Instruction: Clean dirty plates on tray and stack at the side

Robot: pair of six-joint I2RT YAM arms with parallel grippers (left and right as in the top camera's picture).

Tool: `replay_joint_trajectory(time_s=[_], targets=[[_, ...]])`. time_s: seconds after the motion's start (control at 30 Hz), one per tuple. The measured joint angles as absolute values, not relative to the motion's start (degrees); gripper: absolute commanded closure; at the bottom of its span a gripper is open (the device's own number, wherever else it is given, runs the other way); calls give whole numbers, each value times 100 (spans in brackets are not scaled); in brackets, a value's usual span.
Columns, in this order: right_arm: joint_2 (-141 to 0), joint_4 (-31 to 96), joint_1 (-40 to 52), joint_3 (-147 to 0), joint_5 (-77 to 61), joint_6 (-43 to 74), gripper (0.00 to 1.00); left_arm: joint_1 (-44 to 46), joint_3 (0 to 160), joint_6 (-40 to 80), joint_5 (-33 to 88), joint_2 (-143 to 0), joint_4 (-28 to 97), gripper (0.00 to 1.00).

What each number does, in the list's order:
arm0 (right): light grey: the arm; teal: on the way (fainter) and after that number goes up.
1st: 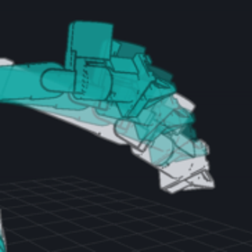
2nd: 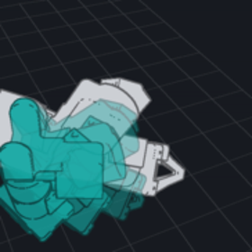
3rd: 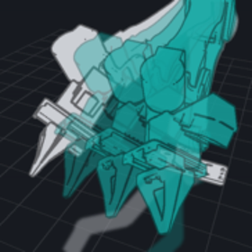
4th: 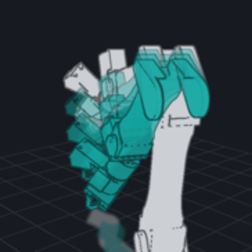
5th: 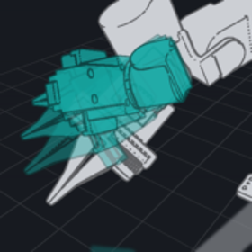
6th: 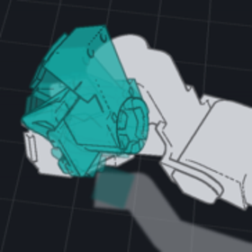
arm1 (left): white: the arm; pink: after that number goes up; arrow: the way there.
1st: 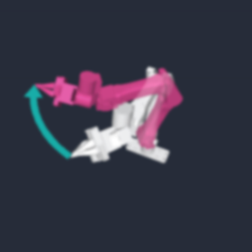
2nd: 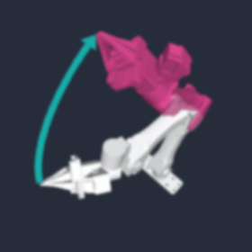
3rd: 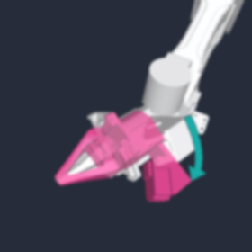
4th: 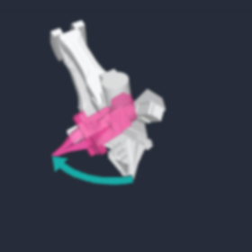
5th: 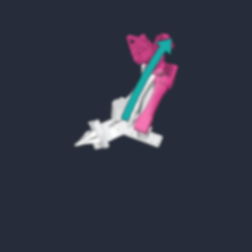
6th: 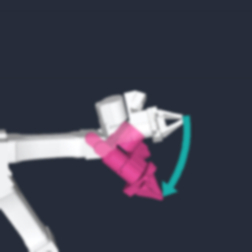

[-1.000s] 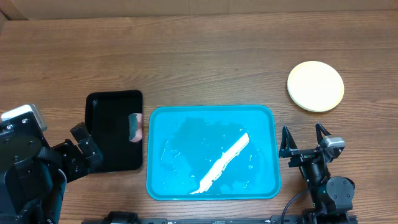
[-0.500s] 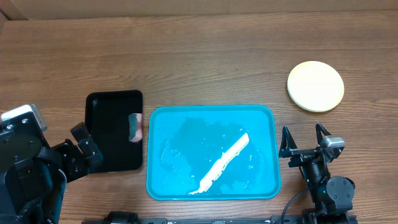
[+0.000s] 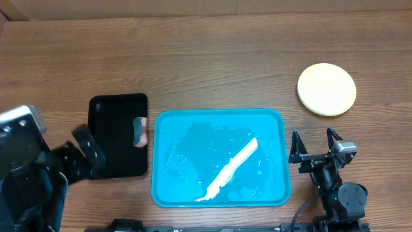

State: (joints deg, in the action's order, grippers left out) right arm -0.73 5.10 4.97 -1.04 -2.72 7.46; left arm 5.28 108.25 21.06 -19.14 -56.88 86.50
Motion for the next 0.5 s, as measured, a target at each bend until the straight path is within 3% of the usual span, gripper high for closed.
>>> replay_joint_trajectory(time_s=[0.27, 0.5], targets=[[-73, 513, 497, -104, -272, 744, 0, 528, 9883, 2106, -1719, -5404, 5728, 0], [-73, 510, 497, -104, -274, 746, 0, 528, 7013, 2154, -1033, -4416, 2491, 0]])
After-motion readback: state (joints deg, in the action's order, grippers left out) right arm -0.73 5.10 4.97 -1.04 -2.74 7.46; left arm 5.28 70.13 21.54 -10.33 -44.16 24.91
